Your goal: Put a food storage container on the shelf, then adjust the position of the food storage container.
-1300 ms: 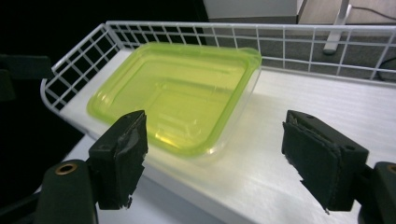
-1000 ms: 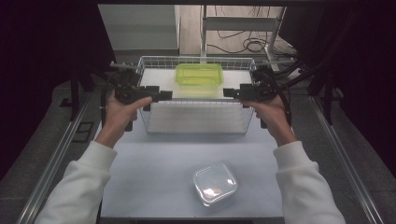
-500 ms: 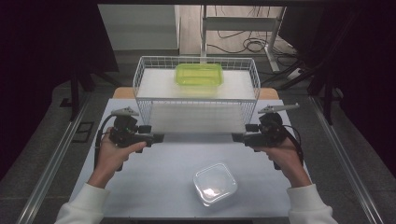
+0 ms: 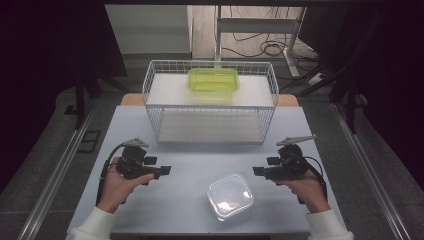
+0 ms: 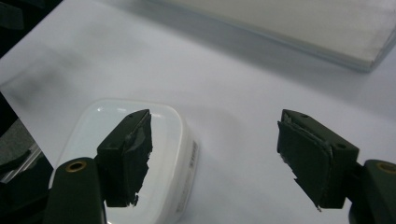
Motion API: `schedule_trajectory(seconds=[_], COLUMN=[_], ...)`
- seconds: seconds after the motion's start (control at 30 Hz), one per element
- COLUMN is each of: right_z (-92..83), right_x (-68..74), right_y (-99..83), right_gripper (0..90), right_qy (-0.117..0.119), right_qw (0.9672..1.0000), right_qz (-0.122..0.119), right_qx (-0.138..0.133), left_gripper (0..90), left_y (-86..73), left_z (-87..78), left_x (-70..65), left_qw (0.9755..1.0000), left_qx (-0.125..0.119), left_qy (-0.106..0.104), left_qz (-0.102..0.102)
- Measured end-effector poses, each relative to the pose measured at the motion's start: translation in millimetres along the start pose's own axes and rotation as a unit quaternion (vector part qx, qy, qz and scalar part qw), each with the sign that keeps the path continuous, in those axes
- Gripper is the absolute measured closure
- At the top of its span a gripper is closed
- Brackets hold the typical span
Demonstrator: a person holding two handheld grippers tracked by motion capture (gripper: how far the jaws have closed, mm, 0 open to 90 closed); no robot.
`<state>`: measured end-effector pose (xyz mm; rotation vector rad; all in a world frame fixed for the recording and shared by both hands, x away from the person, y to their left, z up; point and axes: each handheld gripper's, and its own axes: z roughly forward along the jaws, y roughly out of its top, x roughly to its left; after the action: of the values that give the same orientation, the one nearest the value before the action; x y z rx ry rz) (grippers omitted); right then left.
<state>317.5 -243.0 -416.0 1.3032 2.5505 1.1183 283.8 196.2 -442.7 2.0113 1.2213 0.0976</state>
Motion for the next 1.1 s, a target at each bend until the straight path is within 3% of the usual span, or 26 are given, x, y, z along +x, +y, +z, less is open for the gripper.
schedule_trajectory(seconds=[0.4, 0.63, 0.73, 0.97, 1.1], right_z=[12.1, 10.3, 9.2, 0.8, 1.5], right_x=[3.5, 5.1, 7.3, 16.5, 21.3], right_y=[-2.4, -4.9, -8.4, -18.7, -27.5], right_gripper=[27.7, 29.4, 29.8, 34.3, 36.0], right_qy=[-0.006, -0.009, -0.011, -0.001, -0.006], right_qw=[0.9997, 0.9997, 0.9995, 0.9988, 0.9975], right_qz=[-0.014, -0.016, -0.022, -0.042, -0.056], right_qx=[0.019, 0.016, 0.019, 0.026, 0.043], left_gripper=[28.2, 27.4, 27.6, 27.2, 26.6], left_y=[-4.4, -5.5, -5.8, -8.1, -9.0], left_z=[0.6, 6.0, 7.7, 7.8, 9.8], left_x=[1.3, 1.3, -0.1, 1.4, 2.8], left_qw=[1.0000, 0.9998, 0.9997, 0.9997, 0.9996], left_qx=[0.005, 0.017, 0.018, 0.021, 0.026], left_qy=[0.003, 0.001, 0.011, 0.004, 0.003], left_qz=[0.004, 0.008, 0.012, 0.009, 0.007])
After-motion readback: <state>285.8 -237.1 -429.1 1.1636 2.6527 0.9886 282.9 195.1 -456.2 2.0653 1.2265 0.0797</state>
